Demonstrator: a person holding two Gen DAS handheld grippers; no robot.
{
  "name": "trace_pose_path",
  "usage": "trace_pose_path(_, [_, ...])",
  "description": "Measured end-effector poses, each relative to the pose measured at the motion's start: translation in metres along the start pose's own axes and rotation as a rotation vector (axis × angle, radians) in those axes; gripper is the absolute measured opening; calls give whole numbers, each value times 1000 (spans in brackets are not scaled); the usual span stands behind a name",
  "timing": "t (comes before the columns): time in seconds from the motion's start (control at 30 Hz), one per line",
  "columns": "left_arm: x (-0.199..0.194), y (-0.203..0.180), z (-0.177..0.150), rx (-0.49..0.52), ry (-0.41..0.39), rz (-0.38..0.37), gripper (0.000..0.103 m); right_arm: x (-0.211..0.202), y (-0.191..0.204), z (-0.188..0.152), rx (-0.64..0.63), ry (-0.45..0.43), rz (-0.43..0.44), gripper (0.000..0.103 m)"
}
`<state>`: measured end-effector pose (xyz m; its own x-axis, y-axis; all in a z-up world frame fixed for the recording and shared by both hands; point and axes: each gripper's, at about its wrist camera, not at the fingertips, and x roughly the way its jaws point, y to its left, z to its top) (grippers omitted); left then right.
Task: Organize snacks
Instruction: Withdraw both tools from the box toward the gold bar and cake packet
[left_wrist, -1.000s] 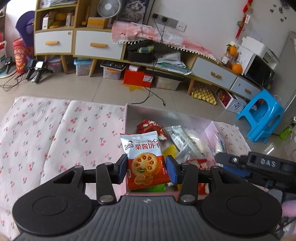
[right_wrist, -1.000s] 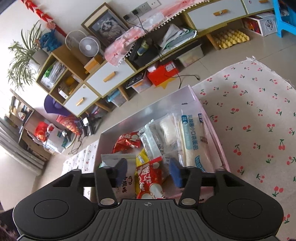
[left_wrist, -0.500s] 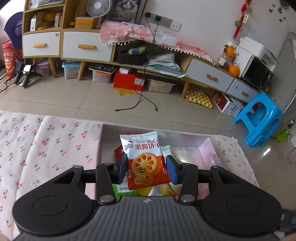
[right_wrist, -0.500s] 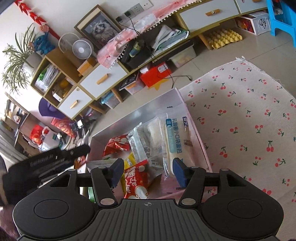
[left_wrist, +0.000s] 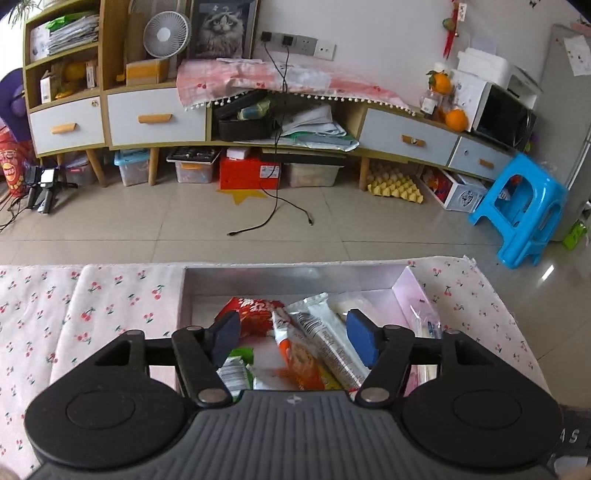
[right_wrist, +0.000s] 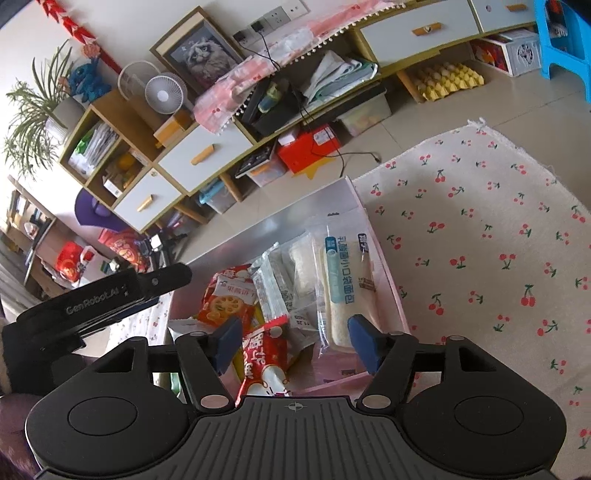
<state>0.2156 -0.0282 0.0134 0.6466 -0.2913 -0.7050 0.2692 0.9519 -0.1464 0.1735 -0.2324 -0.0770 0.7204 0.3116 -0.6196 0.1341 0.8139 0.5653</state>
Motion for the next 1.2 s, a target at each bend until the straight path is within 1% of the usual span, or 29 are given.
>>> trace_pose_path(0.1, [-5,1,-2,-9,4,8,67,-6,0,0,-6,-1,2,65])
trace_pose_path(0.2, [-13,3,-7,-9,7,17,70,-11,2,-1,-25,-2,-3,68])
trace_pose_path(0.3, [-20,4,-12,-8,24,21,72,-17,6,-4,-49,5,-6,68])
trace_pose_path(0.43, [-29,6,-23,6,51,24,75,-26,13,-10,-96,12,-14,73])
trace_pose_path(0.5, [-34,9,-30,1,56,20,80,-31,17,-13,-120,19,-16,73])
trace_pose_path(0.67, [-47,15,-46,-26,71,19,86,-43,29,-25,-197,32,-30,81])
trace_pose_path(0.7, [-48,16,-49,-29,74,22,88,-45,30,-27,-210,36,-31,82])
trace_pose_path(0.77, [-51,18,-56,-30,84,38,90,-49,34,-32,-245,39,-35,87])
trace_pose_path(0.87, [-56,19,-66,-36,91,46,94,-54,36,-37,-290,30,-56,90])
trace_pose_path(1.0, [-59,24,-80,-62,111,60,99,-57,30,-41,-294,33,-82,90])
trace_pose_path(1.13, [-58,25,-93,-86,121,83,99,-57,22,-45,-297,32,-125,91])
trace_pose_path(1.2, [-60,25,-101,-90,112,76,100,-56,18,-47,-295,33,-147,91])
